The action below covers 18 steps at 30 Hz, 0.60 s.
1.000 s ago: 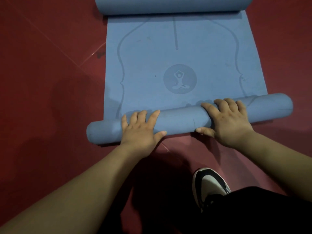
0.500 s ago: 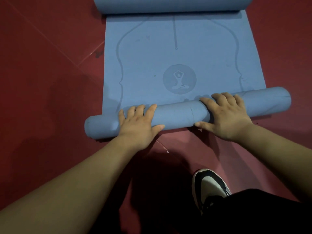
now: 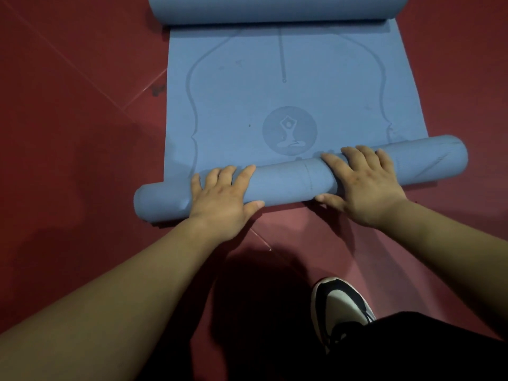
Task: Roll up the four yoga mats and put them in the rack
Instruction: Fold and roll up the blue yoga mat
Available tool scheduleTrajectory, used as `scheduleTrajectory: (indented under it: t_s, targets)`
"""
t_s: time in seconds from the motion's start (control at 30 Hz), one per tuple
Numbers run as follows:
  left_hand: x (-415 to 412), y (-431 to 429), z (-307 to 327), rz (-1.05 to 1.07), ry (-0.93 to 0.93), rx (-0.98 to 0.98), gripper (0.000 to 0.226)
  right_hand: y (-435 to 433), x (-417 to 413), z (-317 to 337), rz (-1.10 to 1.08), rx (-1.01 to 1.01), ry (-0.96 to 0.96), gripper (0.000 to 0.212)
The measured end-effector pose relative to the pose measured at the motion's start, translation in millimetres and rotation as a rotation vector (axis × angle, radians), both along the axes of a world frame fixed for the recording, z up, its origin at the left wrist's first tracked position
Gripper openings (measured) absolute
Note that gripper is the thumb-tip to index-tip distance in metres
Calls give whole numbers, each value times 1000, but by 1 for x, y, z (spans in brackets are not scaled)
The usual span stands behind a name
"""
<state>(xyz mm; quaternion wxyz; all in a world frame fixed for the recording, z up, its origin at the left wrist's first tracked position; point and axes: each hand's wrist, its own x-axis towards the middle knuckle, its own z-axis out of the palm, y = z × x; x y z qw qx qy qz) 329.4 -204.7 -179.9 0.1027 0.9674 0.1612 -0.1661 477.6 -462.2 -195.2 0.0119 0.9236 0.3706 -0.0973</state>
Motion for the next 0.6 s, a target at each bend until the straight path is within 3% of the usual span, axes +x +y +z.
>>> scheduleTrajectory:
  t_s: [0.2, 0.4, 0.6]
  targets:
    - [-9, -3, -3, 9, -67, 2, 87, 12, 24, 15, 13, -109, 87, 96]
    - [10, 10, -3, -5, -25, -1, 78, 3, 8, -2, -1, 50, -16, 90]
    - [10, 5, 2, 13, 11, 3, 88, 12, 26, 2, 30, 2, 15, 92]
